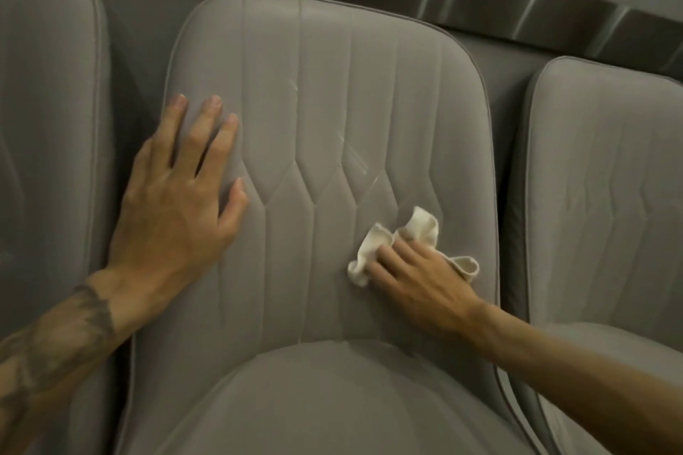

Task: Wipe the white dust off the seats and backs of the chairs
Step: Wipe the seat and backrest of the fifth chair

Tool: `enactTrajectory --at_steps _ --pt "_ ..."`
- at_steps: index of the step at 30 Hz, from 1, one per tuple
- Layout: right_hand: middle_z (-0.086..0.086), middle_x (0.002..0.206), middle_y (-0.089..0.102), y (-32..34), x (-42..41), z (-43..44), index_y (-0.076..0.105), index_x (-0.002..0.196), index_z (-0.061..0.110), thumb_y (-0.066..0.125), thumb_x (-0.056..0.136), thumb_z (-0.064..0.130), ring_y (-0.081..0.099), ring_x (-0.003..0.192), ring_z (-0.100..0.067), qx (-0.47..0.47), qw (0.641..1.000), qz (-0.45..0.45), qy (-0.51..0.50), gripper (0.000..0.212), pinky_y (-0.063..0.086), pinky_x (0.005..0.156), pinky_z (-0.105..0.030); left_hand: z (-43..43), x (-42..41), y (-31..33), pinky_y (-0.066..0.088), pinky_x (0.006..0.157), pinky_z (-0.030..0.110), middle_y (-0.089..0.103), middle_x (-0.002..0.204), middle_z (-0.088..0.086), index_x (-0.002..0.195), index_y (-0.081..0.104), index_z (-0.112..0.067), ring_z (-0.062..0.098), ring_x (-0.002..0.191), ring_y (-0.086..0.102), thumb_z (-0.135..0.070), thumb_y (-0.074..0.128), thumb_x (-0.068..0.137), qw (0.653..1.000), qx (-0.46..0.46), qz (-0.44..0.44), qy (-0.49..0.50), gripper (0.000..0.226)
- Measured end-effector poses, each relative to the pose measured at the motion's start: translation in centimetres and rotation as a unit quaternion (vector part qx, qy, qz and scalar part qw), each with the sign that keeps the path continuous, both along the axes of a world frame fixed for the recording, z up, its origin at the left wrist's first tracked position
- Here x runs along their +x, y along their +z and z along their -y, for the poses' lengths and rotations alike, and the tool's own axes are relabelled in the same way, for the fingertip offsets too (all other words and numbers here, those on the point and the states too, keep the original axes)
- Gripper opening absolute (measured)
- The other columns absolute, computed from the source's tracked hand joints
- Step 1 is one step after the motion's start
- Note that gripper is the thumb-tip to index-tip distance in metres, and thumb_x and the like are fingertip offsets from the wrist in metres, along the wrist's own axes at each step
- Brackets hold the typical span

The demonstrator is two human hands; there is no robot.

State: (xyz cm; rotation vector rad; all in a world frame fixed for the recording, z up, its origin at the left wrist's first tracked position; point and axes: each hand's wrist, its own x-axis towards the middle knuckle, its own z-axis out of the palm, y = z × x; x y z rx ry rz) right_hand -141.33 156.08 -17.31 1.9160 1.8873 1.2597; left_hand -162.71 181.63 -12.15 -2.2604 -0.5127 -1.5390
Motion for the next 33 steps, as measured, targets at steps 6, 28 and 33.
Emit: enactTrajectory --at_steps 6,28,33 --pt "-0.015 0.105 0.051 11.4 2.2 -3.0 0.051 0.104 0.011 0.049 0.101 0.025 0.049 0.091 -0.035 0.204 0.977 -0.052 -0.034 0.014 0.039 0.082 -0.049 -0.2 0.1 -0.1 0.033 0.119 0.055 0.022 0.172 0.005 0.163 0.029 -0.014 0.030 0.161 0.011 -0.036 0.043 0.099 1.000 0.006 0.003 0.003 0.069" --pt "-0.015 0.101 0.052 8.8 -0.5 -8.0 0.054 0.101 0.008 0.044 0.106 0.028 0.049 0.090 -0.034 0.303 0.941 -0.145 0.043 0.022 0.042 0.082 -0.049 0.0 0.0 0.0 0.035 0.119 0.057 0.020 0.172 0.006 0.163 0.028 -0.013 0.031 0.161 0.011 -0.035 0.043 0.099 1.000 0.004 -0.017 0.009 0.070" --pt "-0.021 0.106 0.054 15.0 1.7 -8.3 0.056 0.104 0.004 0.043 0.104 0.030 0.052 0.093 -0.038 0.329 0.938 -0.104 0.044 0.029 0.041 0.082 -0.049 0.0 0.1 0.0 0.033 0.119 0.055 0.020 0.172 0.006 0.163 0.028 -0.013 0.031 0.161 0.011 -0.035 0.042 0.098 1.000 0.004 -0.013 0.006 0.070"
